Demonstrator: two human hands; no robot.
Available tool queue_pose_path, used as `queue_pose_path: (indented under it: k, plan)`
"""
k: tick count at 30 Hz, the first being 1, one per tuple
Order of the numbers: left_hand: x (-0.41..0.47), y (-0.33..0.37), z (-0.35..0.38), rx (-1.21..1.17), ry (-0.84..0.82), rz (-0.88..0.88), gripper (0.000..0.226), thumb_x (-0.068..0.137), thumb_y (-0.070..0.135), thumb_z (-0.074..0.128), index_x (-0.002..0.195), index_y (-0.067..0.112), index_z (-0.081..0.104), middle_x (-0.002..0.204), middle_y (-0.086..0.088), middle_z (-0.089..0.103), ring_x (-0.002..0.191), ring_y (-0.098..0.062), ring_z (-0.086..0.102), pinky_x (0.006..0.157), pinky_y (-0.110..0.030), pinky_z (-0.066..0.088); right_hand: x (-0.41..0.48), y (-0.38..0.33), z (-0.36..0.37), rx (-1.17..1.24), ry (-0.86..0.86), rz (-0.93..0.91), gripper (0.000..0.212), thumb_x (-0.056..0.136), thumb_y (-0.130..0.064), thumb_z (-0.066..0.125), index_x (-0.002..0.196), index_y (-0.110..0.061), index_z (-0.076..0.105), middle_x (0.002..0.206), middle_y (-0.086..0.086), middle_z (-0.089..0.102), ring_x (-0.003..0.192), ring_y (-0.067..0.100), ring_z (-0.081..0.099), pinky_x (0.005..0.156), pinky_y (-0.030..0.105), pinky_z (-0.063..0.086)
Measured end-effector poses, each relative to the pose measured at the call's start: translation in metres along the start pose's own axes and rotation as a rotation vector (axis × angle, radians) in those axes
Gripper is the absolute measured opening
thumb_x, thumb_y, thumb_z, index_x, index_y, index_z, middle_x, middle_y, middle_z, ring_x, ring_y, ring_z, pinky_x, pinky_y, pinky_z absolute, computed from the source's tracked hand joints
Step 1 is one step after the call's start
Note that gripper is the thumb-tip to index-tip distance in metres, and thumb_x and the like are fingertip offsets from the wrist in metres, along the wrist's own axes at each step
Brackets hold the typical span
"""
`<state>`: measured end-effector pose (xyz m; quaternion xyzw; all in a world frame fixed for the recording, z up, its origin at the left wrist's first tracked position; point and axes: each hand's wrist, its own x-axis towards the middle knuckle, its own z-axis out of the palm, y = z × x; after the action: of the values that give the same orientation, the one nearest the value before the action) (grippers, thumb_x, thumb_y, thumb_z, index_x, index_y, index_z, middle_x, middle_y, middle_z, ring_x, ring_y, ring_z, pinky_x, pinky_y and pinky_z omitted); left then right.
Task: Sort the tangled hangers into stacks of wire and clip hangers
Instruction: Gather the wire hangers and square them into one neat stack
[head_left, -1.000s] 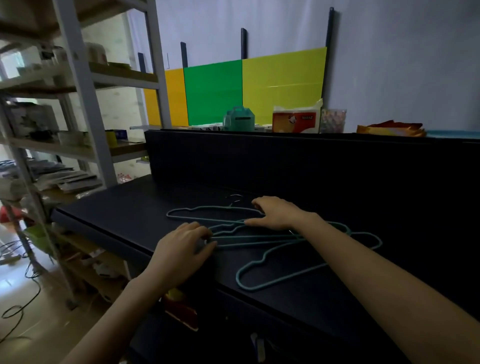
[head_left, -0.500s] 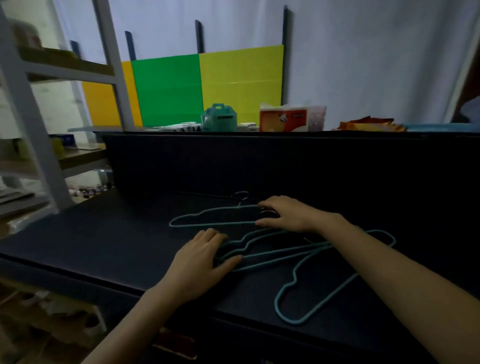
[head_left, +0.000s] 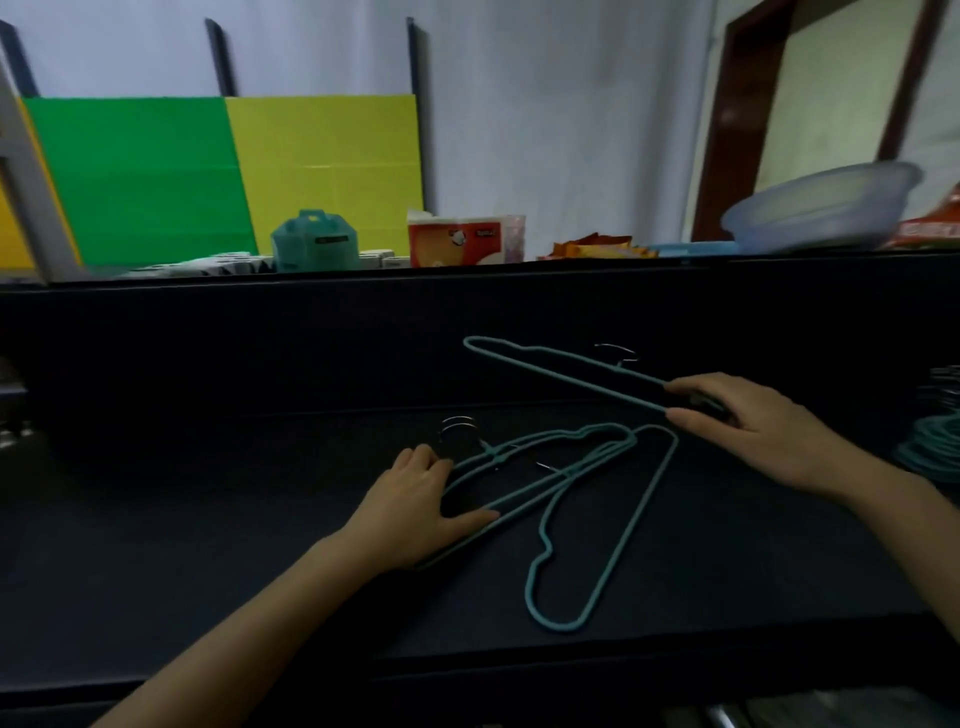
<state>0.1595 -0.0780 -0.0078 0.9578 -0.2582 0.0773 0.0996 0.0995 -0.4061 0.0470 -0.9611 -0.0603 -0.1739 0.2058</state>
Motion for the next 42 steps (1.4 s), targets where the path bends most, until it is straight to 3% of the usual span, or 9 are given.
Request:
queue_pose_path:
  k: [8,12,17,23,26,31,35,39,42]
  plan:
    - [0.008,-0.003,-0.016,-0.110,-0.001,-0.020,0.081,0.071,0.073,0.049,0.127,0.015,0.045,0.115,0.001,0.042,0.103,-0.015,0.045,0.088,-0.032,0.046,-0.073,0.012,-0.007,-0.118,0.059,0.100,0.060,0.075,-0.070,0.032,0.125,-0.040,0.045,0.120,-0.025,0.044,0.108,-0.002,0.040,0.085,0.029,0.039]
    - [0.010,0.000,-0.029,-0.126,0.076,0.050,0.086,0.073,0.069,0.049,0.138,0.014,0.036,0.127,0.000,0.039,0.114,-0.017,0.043,0.094,-0.034,0.044,-0.092,0.007,-0.017,-0.092,0.147,0.108,0.057,0.075,-0.067,0.033,0.122,-0.038,0.048,0.119,-0.023,0.045,0.110,0.000,0.041,0.088,0.030,0.039]
    - [0.017,0.031,-0.045,-0.104,0.186,0.184,0.092,0.070,0.070,0.045,0.141,0.014,0.032,0.133,-0.001,0.038,0.121,-0.016,0.038,0.095,-0.033,0.043,-0.118,0.011,-0.039,-0.050,0.202,0.157,0.050,0.077,-0.064,0.038,0.121,-0.042,0.046,0.118,-0.037,0.038,0.111,-0.011,0.035,0.088,0.026,0.034]
    - [0.030,0.102,-0.045,-0.090,0.211,0.293,0.101,0.061,0.077,0.033,0.142,0.016,0.030,0.133,0.001,0.037,0.122,-0.015,0.037,0.090,-0.031,0.043,-0.158,0.041,-0.075,-0.047,0.238,0.222,0.052,0.075,-0.066,0.038,0.120,-0.042,0.046,0.121,-0.029,0.039,0.113,-0.010,0.033,0.089,0.021,0.033]
    - [0.039,0.149,-0.034,-0.113,0.209,0.349,0.096,0.066,0.073,0.038,0.142,0.015,0.030,0.134,0.000,0.037,0.123,-0.016,0.036,0.094,-0.031,0.041,-0.184,0.065,-0.094,-0.039,0.260,0.252,0.055,0.075,-0.066,0.038,0.121,-0.039,0.048,0.124,-0.025,0.040,0.117,-0.005,0.034,0.091,0.022,0.033]
    - [0.054,0.238,-0.010,-0.162,0.188,0.430,0.085,0.077,0.061,0.053,0.143,0.012,0.029,0.135,-0.002,0.037,0.125,-0.017,0.033,0.100,-0.030,0.036,-0.234,0.114,-0.139,-0.091,0.250,0.280,0.050,0.075,-0.067,0.036,0.118,-0.044,0.045,0.120,-0.033,0.038,0.117,-0.007,0.032,0.088,0.014,0.035]
    - [0.064,0.304,0.012,-0.178,0.189,0.433,0.086,0.076,0.064,0.052,0.142,0.014,0.029,0.134,0.000,0.037,0.123,-0.015,0.030,0.099,-0.030,0.036,-0.274,0.161,-0.175,-0.124,0.265,0.303,0.043,0.076,-0.066,0.038,0.114,-0.049,0.044,0.125,-0.023,0.041,0.122,-0.003,0.033,0.098,0.025,0.029]
    - [0.073,0.359,0.036,-0.177,0.222,0.415,0.087,0.075,0.065,0.053,0.141,0.015,0.030,0.133,0.001,0.039,0.120,-0.014,0.033,0.096,-0.028,0.037,-0.305,0.205,-0.205,-0.156,0.270,0.302,0.035,0.075,-0.065,0.041,0.109,-0.056,0.041,0.120,-0.032,0.038,0.120,-0.004,0.034,0.096,0.025,0.029]
    - [0.083,0.394,0.049,-0.200,0.225,0.425,0.085,0.075,0.065,0.054,0.140,0.015,0.033,0.131,0.001,0.041,0.119,-0.014,0.035,0.096,-0.028,0.037,-0.319,0.233,-0.225,-0.187,0.286,0.301,0.041,0.074,-0.067,0.040,0.111,-0.050,0.044,0.120,-0.027,0.041,0.116,-0.004,0.035,0.093,0.025,0.030]
